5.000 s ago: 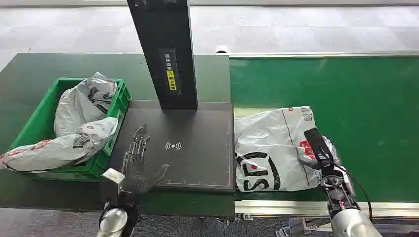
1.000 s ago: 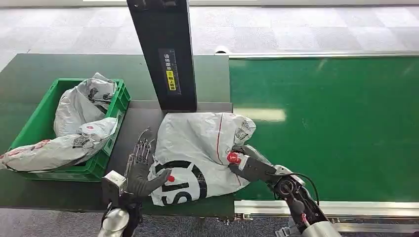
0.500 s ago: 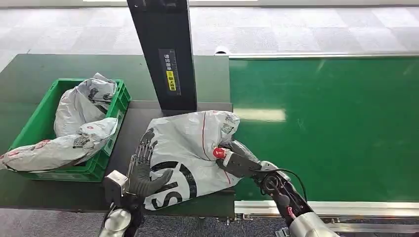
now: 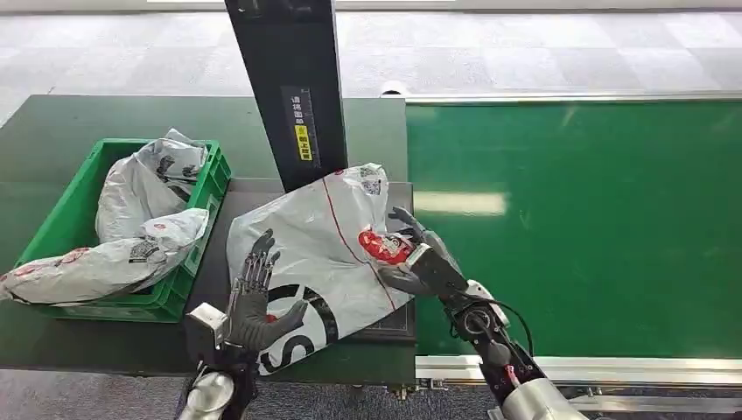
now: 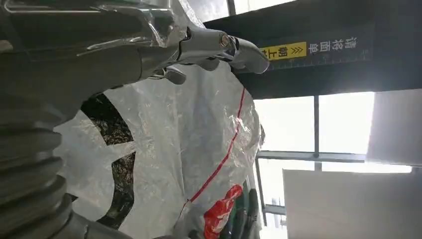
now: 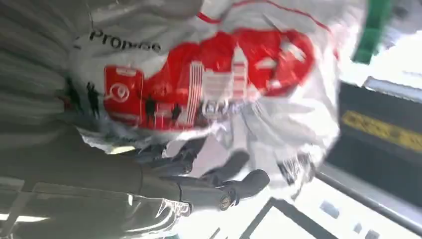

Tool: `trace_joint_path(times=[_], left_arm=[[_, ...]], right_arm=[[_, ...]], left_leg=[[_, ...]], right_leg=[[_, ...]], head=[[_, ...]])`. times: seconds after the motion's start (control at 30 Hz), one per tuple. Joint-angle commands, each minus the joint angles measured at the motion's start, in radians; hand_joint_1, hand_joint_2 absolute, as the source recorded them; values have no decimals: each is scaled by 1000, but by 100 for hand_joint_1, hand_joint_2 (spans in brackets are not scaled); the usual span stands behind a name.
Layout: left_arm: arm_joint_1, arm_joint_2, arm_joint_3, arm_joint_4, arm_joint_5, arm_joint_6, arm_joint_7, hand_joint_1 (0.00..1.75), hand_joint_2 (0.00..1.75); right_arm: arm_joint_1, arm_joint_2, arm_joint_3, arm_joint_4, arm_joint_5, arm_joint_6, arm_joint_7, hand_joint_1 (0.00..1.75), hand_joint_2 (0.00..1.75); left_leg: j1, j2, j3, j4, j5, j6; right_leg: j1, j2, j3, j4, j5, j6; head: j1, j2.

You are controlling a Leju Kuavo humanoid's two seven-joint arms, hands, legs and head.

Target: Moved the parcel from conveyor to table for the left to box.

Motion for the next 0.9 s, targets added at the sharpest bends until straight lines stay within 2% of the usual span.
trace_joint_path(times=[0.03, 0.17, 0.23, 0.43, 0.67, 0.73, 0.83, 0.9], left_arm=[[-29, 10, -40, 49, 11, -2, 6, 0, 175], [-25, 4, -21, 42, 28, 9, -7, 0, 175], [-23, -10, 0, 39, 31, 70, -4, 0, 175], [-25, -14, 3, 40, 42, 74, 1, 0, 175], [-46, 34, -85, 83, -163, 284, -9, 0, 175], [-64, 54, -140, 116, -363, 449, 60, 0, 175], [-84, 56, -174, 173, -512, 520, 142, 0, 175], [-106, 49, -181, 217, -550, 498, 182, 0, 175]], right_arm=[[81, -13, -115, -111, -132, -43, -54, 0, 175], [101, -14, -112, -132, -179, -32, -52, 0, 175], [114, -12, -121, -140, -194, -46, -48, 0, 175], [124, -11, -124, -145, -199, -50, -47, 0, 175], [164, -19, -169, -229, -231, -68, -44, 0, 175], [175, -25, -170, -237, -239, -64, -38, 0, 175], [191, -25, -167, -239, -236, -55, -41, 0, 175], [177, -16, -164, -229, -234, -52, -43, 0, 175]], left_leg=[[0, -3, 1, -1, 0, 1], [0, -2, 1, -1, 0, 0], [0, -1, 0, -1, 0, 0], [0, -1, 0, -1, 0, 0], [0, -3, 0, -1, 0, 0], [0, -2, 0, -1, 0, 0], [0, -3, 1, -2, 1, 0], [0, -3, 1, -1, 0, 0]], right_leg=[[0, -3, 3, -2, -1, 0], [0, -2, 2, -1, 0, -1], [0, -1, 1, -1, 0, -1], [0, -1, 1, -1, 0, -1], [0, -3, 1, -1, 0, -1], [0, -1, 1, -1, 0, 0], [0, -3, 2, -2, 0, -1], [0, -3, 2, -1, 0, -1]], head=[[0, 0], [0, 0], [0, 0], [0, 0], [0, 0], [0, 0], [0, 0], [0, 0]])
